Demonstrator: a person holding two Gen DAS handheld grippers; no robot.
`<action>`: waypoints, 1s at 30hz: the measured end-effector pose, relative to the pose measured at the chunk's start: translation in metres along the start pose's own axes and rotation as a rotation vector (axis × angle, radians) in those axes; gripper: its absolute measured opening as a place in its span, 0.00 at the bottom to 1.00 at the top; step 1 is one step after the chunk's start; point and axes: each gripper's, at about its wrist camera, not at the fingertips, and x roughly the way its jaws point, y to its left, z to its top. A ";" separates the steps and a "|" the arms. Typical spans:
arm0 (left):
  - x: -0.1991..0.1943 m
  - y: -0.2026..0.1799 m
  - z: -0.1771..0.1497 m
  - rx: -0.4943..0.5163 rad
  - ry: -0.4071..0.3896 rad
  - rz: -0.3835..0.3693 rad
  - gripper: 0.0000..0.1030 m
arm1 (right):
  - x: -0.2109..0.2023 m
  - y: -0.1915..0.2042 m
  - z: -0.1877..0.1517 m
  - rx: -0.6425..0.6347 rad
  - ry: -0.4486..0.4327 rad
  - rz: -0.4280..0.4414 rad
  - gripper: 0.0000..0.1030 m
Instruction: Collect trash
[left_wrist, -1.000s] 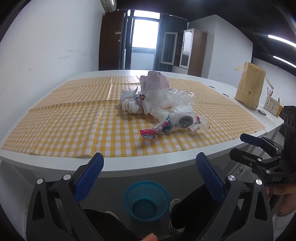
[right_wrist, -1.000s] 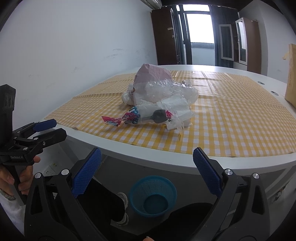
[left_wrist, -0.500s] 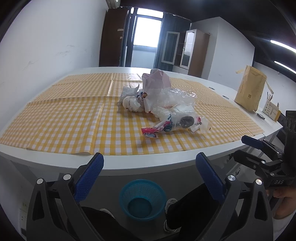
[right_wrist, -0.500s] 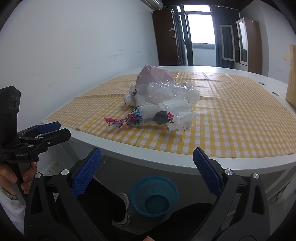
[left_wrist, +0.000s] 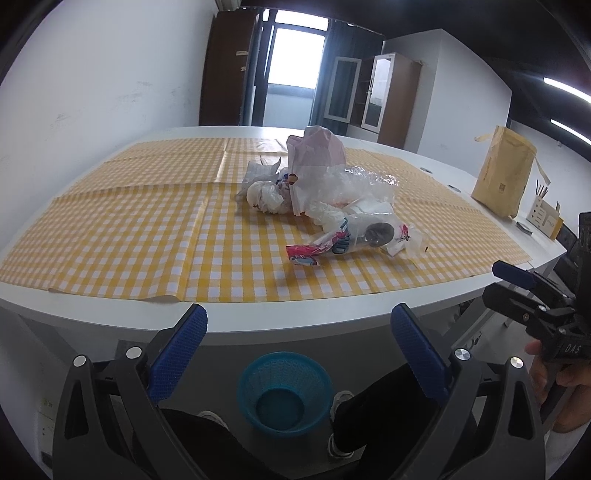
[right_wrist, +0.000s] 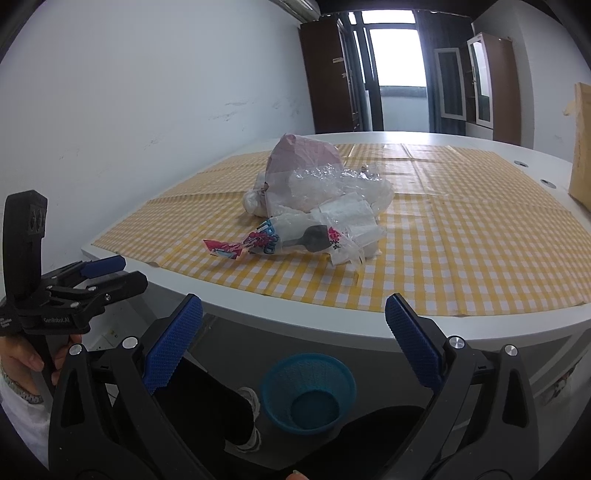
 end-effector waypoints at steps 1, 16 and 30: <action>0.002 0.000 0.000 0.004 0.002 0.000 0.94 | 0.001 0.000 0.002 -0.001 -0.001 0.000 0.92; 0.045 0.009 0.026 0.031 0.014 -0.027 0.94 | 0.035 -0.024 0.046 0.002 0.005 0.002 0.92; 0.081 0.012 0.051 0.050 0.022 -0.079 0.94 | 0.091 -0.073 0.094 0.039 0.060 -0.020 0.83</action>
